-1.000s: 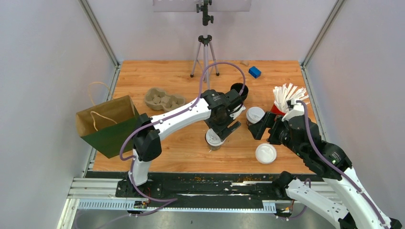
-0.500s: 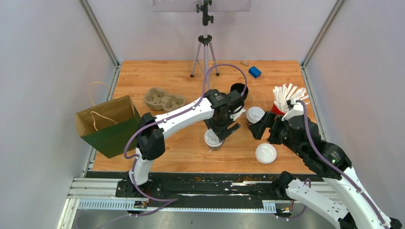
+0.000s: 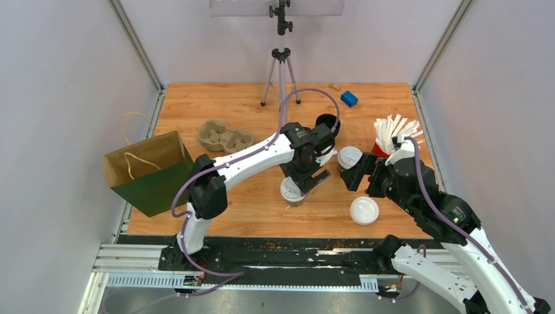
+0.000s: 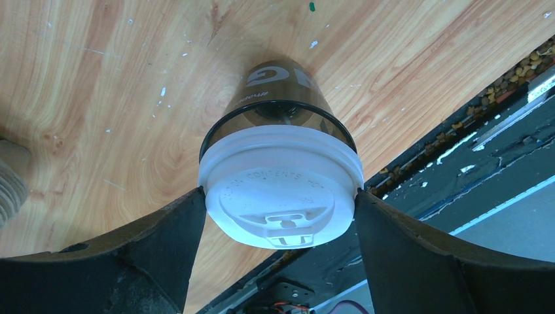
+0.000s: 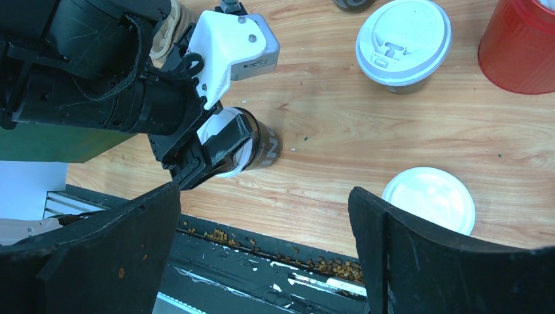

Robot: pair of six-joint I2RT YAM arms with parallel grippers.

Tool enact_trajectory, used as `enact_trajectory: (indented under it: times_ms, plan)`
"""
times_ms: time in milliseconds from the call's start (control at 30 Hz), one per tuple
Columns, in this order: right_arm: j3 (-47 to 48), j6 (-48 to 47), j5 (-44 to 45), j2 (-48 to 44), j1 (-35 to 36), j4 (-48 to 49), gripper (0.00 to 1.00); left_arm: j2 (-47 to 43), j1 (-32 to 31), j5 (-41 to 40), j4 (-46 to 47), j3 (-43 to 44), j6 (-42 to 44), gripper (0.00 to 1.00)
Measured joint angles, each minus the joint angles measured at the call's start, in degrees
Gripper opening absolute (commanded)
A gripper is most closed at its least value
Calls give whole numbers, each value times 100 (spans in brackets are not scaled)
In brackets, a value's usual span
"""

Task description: Pack the takeout coffee

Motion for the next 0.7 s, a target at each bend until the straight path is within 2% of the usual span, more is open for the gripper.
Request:
enact_trajectory:
  times_ms: [133, 233, 500, 700]
  plan:
    - [0, 0, 0, 0, -2, 0, 100, 13, 0, 44, 13, 13, 2, 91]
    - [0, 0, -2, 0, 0, 2, 100, 44, 0, 79, 22, 39, 9, 100]
    - [0, -20, -2, -2, -2, 0, 100, 157, 0, 114, 7, 72, 22, 100]
    - [0, -57, -59, -2, -2, 2, 100, 125, 11, -179, 42, 540, 13, 100]
